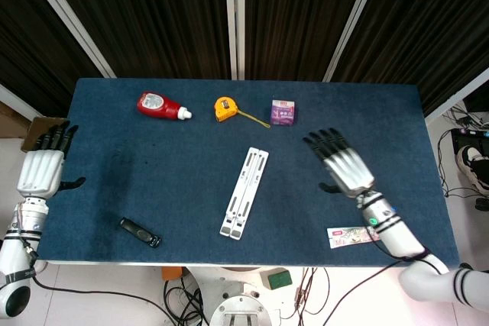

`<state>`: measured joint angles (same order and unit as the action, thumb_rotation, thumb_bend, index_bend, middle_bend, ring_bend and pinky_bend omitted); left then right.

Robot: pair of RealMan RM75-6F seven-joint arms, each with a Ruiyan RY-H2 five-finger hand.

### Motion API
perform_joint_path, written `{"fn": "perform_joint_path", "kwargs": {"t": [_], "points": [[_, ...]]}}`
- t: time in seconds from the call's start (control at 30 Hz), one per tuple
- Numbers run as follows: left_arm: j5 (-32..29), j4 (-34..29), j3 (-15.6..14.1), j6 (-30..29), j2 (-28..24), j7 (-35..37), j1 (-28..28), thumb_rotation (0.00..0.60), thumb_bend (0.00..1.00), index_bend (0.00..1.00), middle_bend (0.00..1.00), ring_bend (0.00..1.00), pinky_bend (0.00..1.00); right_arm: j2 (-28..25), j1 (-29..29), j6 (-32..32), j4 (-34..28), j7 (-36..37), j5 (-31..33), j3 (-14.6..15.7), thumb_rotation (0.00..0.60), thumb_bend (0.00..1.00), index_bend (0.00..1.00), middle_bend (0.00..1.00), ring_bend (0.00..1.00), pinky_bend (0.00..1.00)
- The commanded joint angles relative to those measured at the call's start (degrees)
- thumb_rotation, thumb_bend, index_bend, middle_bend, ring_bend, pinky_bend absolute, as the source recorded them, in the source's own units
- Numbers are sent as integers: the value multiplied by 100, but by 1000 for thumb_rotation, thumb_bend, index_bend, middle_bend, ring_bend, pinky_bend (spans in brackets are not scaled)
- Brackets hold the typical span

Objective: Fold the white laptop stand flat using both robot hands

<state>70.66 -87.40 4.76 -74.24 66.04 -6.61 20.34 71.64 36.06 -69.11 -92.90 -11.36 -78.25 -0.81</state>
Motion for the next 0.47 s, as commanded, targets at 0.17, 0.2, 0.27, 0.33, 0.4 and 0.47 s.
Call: {"fn": "perform_joint_path", "kwargs": {"t": [0.17,0.2,0.27,0.33,0.4,0.47], "points": [[438,-340,-402,-922,-216,77,-805,600,50,39,0,0,136,-1279,-1847,-1674,-631,1091,39,577,600,108,0,93,0,0],[519,-377,-448,-1046,-203,79,-897,600,50,39,0,0,136,-1329,-1994,-1795,-621,1211,-2,623,600,114,0,93,0,0],[717,-473,-560,-1314,-171,79,-1103,600,50,39,0,0,136,-1396,-2298,-2043,-555,1400,-109,718,600,122,0,95,0,0],[887,-558,-665,-1508,-145,42,-1264,600,50,39,0,0,136,-1401,-2506,-2185,-478,1508,-171,769,600,122,0,96,0,0],[1058,-662,-771,-1684,-128,-4,-1427,600,50,39,0,0,136,-1390,-2649,-2216,-366,1644,-250,801,600,123,0,97,0,0],[1164,-734,-823,-1783,-125,10,-1529,600,50,39,0,0,136,-1382,-2691,-2154,-272,1747,-307,792,600,125,0,97,0,0]]}}
